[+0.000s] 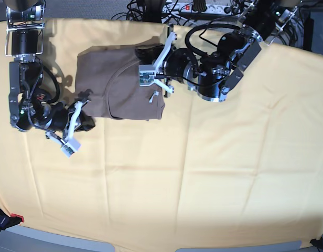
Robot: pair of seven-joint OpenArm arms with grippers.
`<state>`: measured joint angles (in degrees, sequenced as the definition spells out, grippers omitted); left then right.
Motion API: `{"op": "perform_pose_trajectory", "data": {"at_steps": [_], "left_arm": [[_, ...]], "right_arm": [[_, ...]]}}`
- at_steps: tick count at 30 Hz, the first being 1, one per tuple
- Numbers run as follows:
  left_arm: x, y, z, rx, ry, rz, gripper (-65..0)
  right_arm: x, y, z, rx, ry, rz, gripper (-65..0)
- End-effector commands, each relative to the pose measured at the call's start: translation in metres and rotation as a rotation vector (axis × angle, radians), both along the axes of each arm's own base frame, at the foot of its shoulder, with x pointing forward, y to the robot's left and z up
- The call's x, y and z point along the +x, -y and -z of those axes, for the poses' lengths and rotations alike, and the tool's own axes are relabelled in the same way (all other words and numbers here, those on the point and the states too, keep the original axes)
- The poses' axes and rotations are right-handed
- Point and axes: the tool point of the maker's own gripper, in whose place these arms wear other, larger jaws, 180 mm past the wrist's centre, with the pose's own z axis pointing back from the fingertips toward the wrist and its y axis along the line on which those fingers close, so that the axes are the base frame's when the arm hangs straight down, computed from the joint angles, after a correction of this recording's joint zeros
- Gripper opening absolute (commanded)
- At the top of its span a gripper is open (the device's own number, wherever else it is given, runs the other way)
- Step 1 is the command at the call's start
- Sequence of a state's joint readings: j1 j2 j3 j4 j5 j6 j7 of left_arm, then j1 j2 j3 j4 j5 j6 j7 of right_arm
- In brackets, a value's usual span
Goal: Fold the T-shirt properly
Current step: 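Grasp opposite edges of the bundle with both grippers, then pull the bundle edge with the left gripper to square it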
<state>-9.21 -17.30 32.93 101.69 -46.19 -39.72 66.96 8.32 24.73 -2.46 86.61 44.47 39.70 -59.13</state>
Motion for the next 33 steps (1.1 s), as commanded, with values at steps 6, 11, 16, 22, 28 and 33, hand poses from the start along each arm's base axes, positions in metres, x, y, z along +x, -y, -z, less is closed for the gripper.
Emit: {"op": "perform_pose_trajectory", "data": {"at_steps": [6,11,16,22,28,33], "left_arm": [[0.024,0.007,0.013,0.004,0.049,-0.067,-65.0],[0.043,-0.004,0.027,0.074,0.093,-0.091,-65.0],[0.078,-0.011,0.026,0.113,0.175,-0.159,-65.0],[0.11,-0.016,0.021,0.122,0.261,-0.218,-65.0],[0.144,-0.026,0.033,0.105,0.28,-0.287,-65.0],[0.164,-0.033,0.049,0.086,0.246,-0.35,-65.0]], "right_arm": [[0.001,0.013,-0.001,-0.113,0.01,-0.051,-65.0],[-0.009,0.024,-0.006,-0.087,-0.042,-0.062,-65.0],[-0.03,0.023,-0.002,-0.04,-0.138,-0.089,-65.0],[-0.053,0.021,0.004,0.033,-0.198,-0.094,-65.0],[-0.069,0.02,-0.002,0.156,-0.234,-0.07,-65.0],[-0.077,0.039,-0.005,0.215,-0.227,0.03,-65.0]]}}
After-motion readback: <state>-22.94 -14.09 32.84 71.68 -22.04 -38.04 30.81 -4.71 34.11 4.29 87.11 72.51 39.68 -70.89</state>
